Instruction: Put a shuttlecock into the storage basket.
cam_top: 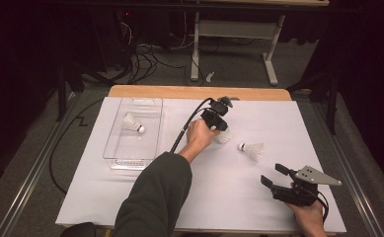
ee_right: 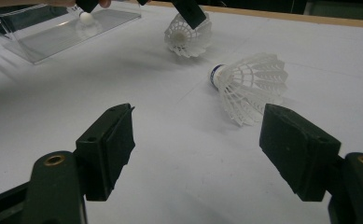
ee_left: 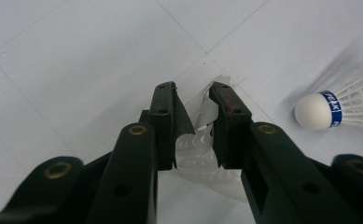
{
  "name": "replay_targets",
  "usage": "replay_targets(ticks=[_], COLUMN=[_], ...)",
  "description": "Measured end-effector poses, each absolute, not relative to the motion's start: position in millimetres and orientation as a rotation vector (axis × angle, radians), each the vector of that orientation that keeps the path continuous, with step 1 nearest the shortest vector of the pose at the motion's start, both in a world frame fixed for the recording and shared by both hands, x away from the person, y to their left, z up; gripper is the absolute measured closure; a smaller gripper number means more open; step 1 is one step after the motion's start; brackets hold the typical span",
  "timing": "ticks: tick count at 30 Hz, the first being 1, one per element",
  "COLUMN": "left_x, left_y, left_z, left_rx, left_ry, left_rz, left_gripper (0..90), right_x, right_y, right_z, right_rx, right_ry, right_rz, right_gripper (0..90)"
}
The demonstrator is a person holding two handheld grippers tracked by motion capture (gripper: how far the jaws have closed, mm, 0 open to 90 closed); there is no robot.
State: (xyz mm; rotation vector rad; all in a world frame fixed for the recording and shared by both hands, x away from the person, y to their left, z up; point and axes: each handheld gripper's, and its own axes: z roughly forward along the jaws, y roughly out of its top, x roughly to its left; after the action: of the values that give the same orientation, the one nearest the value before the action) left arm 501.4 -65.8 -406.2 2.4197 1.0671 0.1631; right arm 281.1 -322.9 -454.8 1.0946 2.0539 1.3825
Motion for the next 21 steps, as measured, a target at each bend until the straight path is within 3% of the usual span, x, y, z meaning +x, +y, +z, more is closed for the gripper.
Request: replay_targets(ticks=[12, 21], left_x=[500.1, 501.7], left_y=[-58.5, -47.8], left_z=[-399.4, -392.1], left_rx=[2.434, 2.412], left_ry=[1.057, 1.059], left_rz=[0.238, 0.234], left_gripper=[84.5, 88.2], right_x=[281.3, 281.4], right_y=[-322.9, -322.8], right_z=[-454.8, -454.9], right_rx=[1.097, 1.098], right_ry=[2.054, 2.054], right_rz=[1.384, 1.383], right_gripper=[26.7, 26.8])
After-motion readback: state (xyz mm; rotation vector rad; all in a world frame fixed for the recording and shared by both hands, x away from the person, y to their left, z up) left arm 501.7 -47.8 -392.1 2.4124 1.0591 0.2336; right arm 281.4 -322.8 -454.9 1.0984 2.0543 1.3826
